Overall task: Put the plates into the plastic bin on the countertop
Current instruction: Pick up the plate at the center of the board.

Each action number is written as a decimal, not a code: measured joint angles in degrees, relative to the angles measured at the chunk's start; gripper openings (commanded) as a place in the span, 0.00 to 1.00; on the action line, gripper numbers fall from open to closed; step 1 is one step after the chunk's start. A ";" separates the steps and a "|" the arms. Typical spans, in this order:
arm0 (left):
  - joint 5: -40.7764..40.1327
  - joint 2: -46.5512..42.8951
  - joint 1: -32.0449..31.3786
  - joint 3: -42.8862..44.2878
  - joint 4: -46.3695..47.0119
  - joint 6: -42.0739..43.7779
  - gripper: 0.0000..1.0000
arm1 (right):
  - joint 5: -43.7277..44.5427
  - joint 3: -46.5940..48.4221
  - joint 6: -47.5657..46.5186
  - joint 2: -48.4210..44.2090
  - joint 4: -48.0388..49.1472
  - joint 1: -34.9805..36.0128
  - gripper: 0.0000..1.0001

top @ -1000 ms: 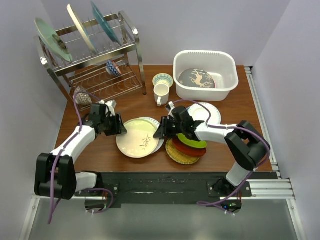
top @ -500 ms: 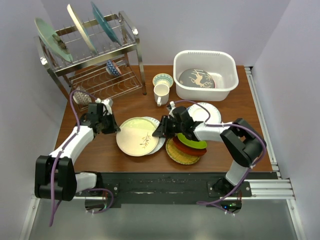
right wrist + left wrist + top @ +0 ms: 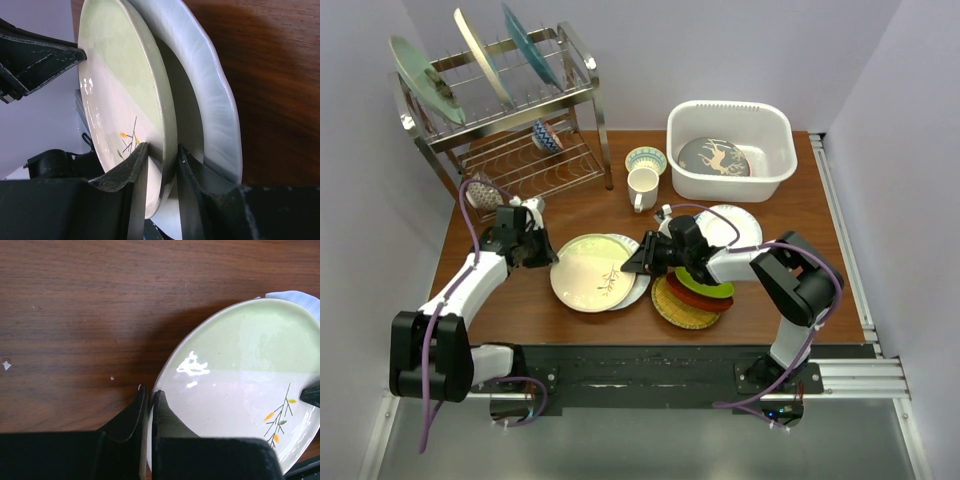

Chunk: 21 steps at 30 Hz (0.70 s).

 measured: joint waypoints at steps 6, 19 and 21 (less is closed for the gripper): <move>-0.11 0.00 0.00 0.00 -0.02 0.00 0.14 | 0.02 -0.07 0.04 -0.04 0.07 0.00 0.00; 2.97 -2.25 -1.18 0.00 -0.83 -2.03 0.91 | -0.81 2.38 -3.21 -4.57 -5.01 2.38 0.00; 2.95 -3.02 -1.22 0.00 -0.83 -2.05 0.94 | -0.81 3.21 -3.72 -4.76 -5.77 2.38 0.00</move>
